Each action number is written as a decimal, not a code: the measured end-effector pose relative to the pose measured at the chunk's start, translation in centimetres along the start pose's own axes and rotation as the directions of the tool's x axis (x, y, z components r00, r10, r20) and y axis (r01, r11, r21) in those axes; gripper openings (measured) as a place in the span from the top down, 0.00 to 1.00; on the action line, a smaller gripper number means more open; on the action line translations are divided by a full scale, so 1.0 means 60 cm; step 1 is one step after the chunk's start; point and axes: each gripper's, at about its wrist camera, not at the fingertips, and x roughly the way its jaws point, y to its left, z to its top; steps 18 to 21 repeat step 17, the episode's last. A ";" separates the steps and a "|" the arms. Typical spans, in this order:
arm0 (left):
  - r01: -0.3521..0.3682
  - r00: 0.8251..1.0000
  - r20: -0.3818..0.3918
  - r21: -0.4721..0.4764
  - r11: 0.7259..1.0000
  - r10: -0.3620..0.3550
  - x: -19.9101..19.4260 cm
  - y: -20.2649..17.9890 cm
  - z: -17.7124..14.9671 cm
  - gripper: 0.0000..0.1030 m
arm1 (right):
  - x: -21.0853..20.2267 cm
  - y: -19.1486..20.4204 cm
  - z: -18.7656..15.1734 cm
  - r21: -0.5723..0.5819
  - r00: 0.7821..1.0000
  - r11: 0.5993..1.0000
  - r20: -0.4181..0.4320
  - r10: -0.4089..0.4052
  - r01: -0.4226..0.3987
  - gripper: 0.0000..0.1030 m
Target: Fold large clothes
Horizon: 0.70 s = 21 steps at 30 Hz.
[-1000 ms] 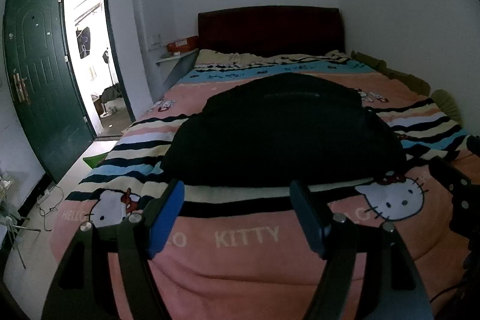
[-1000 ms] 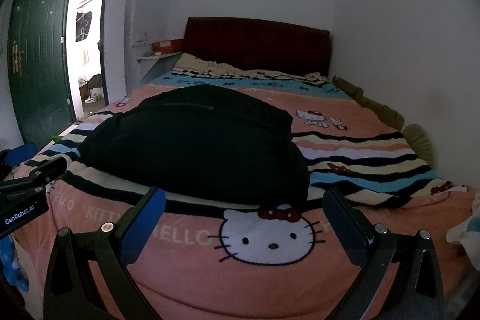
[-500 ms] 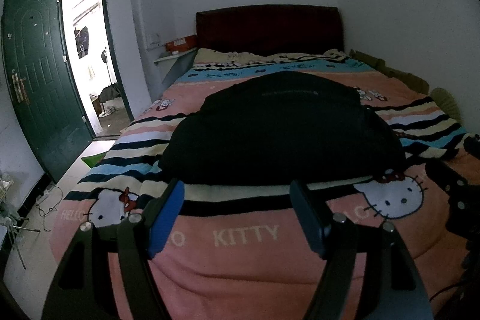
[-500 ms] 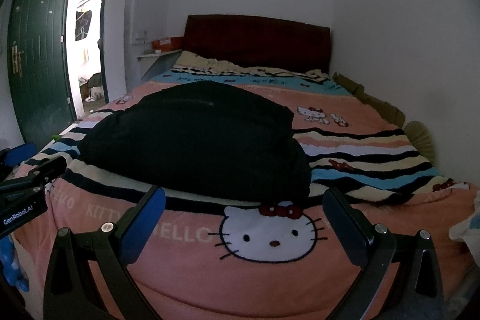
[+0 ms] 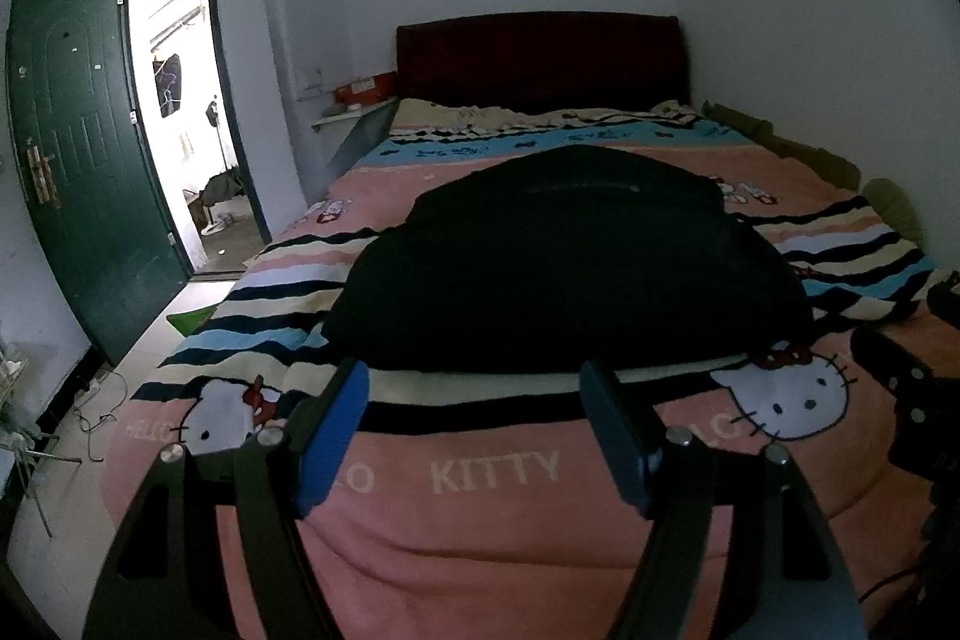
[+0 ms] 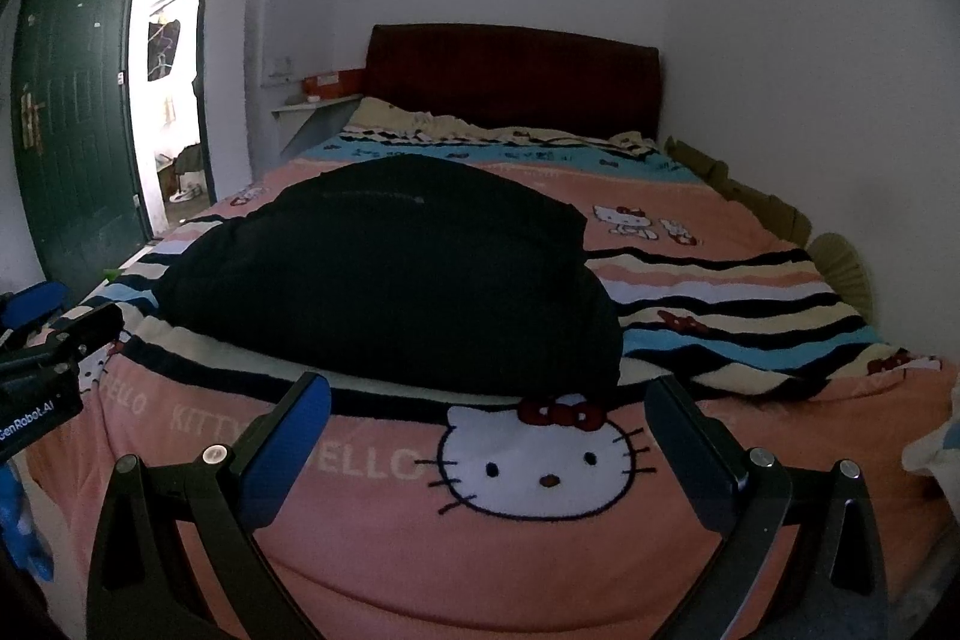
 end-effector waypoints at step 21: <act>0.004 1.000 -0.010 -0.007 1.000 -0.004 0.003 0.004 0.003 0.31 | 0.003 -0.004 -0.004 0.018 1.000 1.000 -0.009 0.002 -0.002 0.00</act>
